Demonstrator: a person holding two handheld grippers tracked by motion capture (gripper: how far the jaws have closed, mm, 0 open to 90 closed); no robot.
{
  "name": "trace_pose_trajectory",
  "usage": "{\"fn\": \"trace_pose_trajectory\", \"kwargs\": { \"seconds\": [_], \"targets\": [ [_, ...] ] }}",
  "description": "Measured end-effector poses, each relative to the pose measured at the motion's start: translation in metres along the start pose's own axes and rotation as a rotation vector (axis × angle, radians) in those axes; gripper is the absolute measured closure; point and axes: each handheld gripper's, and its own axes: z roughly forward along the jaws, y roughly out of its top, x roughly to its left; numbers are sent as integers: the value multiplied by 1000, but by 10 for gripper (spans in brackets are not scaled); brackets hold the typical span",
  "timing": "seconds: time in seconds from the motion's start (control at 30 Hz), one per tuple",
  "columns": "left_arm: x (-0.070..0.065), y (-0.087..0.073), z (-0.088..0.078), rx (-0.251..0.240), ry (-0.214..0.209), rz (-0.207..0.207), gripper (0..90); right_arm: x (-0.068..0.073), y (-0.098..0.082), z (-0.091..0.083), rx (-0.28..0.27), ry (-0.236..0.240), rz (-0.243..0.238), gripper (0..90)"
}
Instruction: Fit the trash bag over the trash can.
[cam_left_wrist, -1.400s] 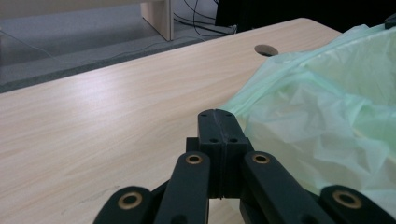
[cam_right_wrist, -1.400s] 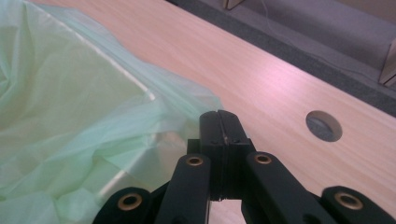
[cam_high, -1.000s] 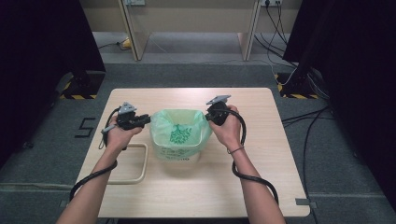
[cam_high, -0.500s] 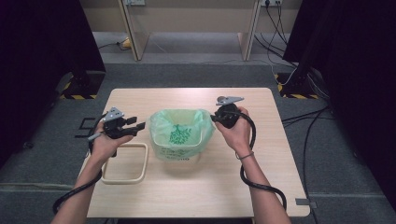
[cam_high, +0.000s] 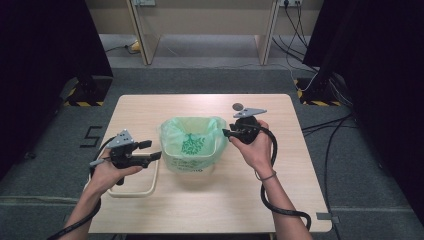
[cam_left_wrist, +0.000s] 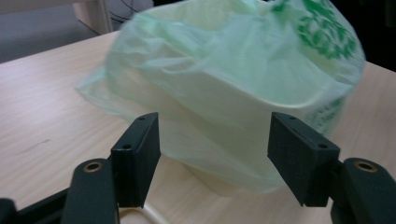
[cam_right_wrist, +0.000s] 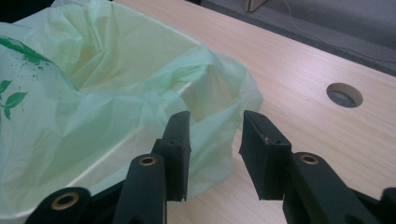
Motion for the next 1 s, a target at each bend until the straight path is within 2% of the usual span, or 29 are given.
{"fn": "trace_pose_trajectory", "kwargs": {
  "seconds": [0.13, 0.2, 0.47, 0.5, 0.63, 0.87, 0.93, 1.0],
  "targets": [
    [-10, -4, 7, 36, -31, 37, 315, 2, -1, 1, 6, 7, 6, 611],
    [-13, -6, 10, 42, -42, 38, 312, 4, -1, 1, 15, 6, -6, 610],
    [-20, -12, 20, 86, -66, 66, 338, 6, -2, 1, 17, 9, 13, 625],
    [-22, -14, 22, 97, -66, 78, 376, 6, -3, 1, 7, 11, 23, 628],
    [-23, -17, 23, 108, -65, 88, 423, 8, 1, -3, -31, 20, 44, 618],
    [-25, -18, 26, 120, -81, 101, 523, 9, 0, 2, -5, 39, 55, 596],
    [-26, -19, 27, 128, -82, 109, 598, 9, -2, 3, -1, 47, 63, 626],
    [-26, -20, 28, 137, -85, 117, 624, 10, -4, 3, 6, 59, 72, 683]
  ]
}}
